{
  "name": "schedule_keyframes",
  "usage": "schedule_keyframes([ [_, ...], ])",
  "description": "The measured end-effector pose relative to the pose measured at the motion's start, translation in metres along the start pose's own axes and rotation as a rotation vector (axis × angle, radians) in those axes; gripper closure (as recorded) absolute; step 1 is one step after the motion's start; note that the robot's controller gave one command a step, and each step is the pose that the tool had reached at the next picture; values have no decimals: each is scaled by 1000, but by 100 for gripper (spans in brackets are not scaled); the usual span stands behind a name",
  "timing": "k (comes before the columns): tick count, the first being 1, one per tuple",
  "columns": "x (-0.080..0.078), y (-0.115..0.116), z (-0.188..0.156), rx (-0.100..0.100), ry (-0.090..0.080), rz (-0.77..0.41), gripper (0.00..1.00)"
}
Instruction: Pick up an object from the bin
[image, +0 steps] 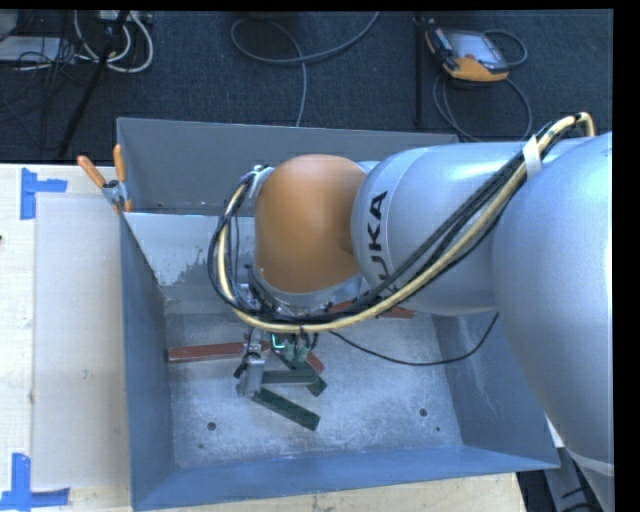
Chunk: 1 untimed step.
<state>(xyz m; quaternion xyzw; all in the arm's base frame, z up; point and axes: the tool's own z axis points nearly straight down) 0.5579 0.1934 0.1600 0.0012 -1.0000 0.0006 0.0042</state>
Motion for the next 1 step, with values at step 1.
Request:
schedule_keyframes([
  [1, -41, 24, 95, 0, -6, -60, 0],
])
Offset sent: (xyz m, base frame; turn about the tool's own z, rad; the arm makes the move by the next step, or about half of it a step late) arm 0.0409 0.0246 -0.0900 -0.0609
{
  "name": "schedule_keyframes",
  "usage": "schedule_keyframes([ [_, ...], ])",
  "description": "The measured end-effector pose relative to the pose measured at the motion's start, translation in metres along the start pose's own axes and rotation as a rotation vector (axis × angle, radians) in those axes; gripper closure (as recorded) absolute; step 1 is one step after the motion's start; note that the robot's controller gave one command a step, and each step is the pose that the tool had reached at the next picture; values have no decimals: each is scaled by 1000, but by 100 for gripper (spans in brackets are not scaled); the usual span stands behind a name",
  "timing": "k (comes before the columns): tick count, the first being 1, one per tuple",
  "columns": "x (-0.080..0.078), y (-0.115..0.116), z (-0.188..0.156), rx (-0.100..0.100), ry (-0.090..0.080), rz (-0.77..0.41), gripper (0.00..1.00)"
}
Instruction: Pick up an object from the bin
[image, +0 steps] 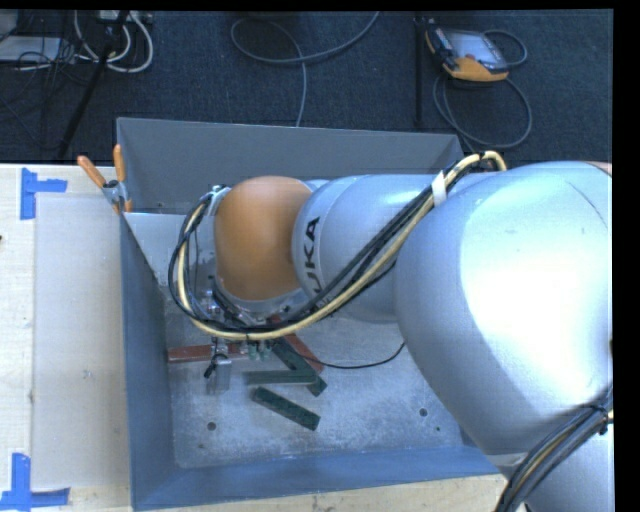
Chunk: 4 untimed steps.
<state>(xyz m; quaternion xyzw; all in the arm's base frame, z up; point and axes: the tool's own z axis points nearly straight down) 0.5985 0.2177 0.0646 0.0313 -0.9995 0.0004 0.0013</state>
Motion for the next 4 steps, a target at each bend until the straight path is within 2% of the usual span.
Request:
schedule_keyframes([
  [4, -1, -3, 0, -2, -2, 24, 0],
])
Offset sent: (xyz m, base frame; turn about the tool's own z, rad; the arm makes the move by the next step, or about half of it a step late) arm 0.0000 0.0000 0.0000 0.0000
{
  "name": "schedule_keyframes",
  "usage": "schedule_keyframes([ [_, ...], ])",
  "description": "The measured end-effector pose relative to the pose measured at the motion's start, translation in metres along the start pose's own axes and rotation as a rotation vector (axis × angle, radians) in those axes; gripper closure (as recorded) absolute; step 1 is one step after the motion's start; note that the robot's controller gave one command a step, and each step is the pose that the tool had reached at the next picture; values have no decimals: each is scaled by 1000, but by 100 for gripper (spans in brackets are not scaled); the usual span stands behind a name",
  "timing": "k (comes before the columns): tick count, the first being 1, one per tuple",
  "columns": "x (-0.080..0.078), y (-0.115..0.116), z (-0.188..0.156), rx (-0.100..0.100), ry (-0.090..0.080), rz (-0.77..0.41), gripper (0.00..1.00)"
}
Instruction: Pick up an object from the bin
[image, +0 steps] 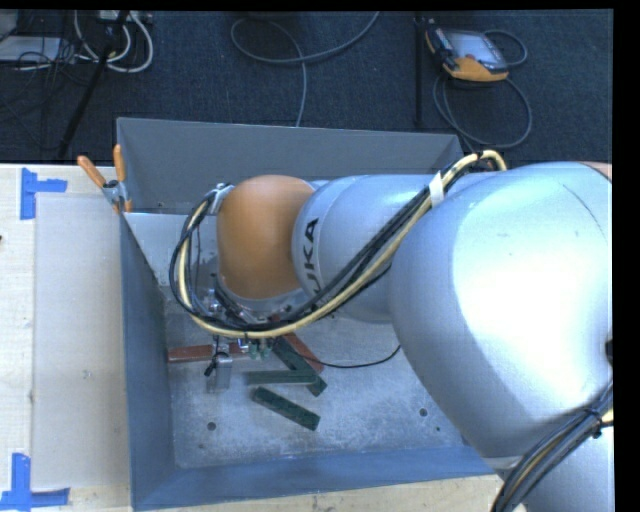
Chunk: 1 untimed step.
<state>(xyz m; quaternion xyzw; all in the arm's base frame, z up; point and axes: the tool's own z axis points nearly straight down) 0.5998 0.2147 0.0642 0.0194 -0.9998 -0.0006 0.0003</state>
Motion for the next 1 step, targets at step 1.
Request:
schedule_keyframes([
  [1, -1, 0, -1, 0, -1, 2, 100],
])
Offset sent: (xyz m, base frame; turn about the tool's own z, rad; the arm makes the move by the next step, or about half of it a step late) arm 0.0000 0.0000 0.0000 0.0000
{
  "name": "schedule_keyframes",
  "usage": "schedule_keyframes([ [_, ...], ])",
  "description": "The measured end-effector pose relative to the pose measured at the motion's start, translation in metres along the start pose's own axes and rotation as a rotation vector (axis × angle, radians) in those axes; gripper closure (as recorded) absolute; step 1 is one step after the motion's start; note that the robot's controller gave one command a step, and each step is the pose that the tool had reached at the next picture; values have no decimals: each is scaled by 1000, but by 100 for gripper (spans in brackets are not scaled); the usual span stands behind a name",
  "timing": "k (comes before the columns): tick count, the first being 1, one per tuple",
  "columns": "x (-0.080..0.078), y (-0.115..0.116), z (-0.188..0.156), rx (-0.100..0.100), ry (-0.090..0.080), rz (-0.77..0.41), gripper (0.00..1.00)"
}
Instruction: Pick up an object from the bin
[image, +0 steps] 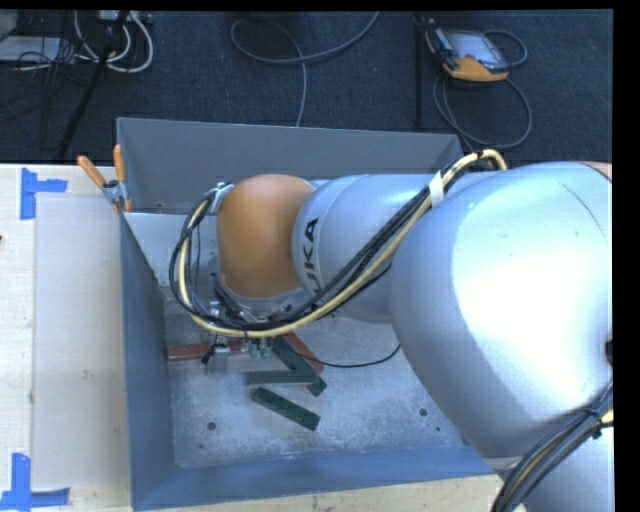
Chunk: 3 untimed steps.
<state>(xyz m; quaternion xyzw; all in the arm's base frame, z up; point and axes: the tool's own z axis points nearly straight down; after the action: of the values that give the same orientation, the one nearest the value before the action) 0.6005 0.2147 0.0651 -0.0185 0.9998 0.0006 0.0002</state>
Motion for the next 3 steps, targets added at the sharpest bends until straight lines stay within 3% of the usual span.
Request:
schedule_keyframes([
  [2, -4, 0, -92, -2, -6, 6, 100],
  [3, -5, 0, -117, -1, -3, 7, 100],
])
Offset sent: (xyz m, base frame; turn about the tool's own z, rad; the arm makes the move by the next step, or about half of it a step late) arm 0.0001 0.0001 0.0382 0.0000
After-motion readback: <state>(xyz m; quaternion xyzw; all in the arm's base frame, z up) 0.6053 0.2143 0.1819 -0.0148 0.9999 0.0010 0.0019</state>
